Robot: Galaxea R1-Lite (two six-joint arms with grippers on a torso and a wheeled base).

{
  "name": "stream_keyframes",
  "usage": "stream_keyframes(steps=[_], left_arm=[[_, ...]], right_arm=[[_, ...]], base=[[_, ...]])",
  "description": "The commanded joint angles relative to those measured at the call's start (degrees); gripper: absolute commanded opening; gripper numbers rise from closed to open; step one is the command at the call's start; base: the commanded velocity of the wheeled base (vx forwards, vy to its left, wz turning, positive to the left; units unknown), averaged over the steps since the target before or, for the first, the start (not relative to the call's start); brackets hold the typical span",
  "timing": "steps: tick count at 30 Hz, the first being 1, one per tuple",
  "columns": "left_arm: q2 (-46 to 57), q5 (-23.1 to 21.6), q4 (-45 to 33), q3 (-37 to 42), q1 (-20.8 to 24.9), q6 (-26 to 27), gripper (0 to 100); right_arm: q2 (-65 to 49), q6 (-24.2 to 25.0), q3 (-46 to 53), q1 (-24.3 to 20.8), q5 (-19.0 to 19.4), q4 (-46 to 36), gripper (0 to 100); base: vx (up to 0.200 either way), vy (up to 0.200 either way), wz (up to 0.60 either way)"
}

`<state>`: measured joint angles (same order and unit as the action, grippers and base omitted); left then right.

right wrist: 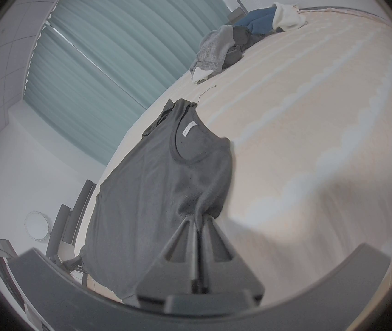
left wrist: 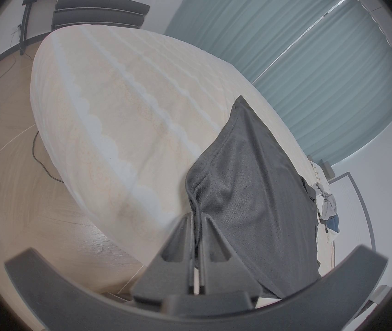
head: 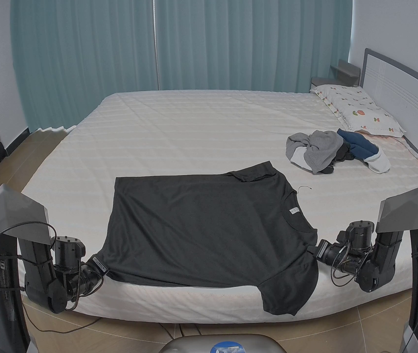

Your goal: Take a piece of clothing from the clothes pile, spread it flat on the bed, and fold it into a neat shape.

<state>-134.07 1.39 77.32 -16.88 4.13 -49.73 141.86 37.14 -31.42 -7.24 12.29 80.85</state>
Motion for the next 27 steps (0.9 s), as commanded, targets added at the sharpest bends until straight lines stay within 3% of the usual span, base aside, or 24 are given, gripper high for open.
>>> stream_keyframes(steps=[1, 6, 19, 20, 27], left_arm=[[-0.14, 0.02, 0.02, 0.1, 0.09, -0.02, 0], [-0.14, 0.02, 0.02, 0.1, 0.09, -0.02, 0], [-0.14, 0.02, -0.07, 0.1, 0.17, -0.02, 0], [-0.14, 0.02, 0.02, 0.1, 0.17, -0.02, 0], [-0.14, 0.02, 0.02, 0.1, 0.17, -0.02, 0]], right_arm=[[-2.99, -0.41, -5.94, 0.12, 0.02, -4.21, 0], [-3.52, -0.76, -12.0, 0.03, -0.07, -11.06, 0], [1.22, -4.01, -18.86, -0.41, -0.77, -14.67, 0], [1.14, -4.19, -18.77, -0.32, -0.77, -14.75, 100], [-3.7, -8.4, -14.29, 1.97, 0.02, -14.75, 100]], base=[[0.0, 0.0, 0.0], [0.0, 0.0, 0.0], [0.0, 0.0, 0.0], [0.0, 0.0, 0.0], [0.0, 0.0, 0.0]])
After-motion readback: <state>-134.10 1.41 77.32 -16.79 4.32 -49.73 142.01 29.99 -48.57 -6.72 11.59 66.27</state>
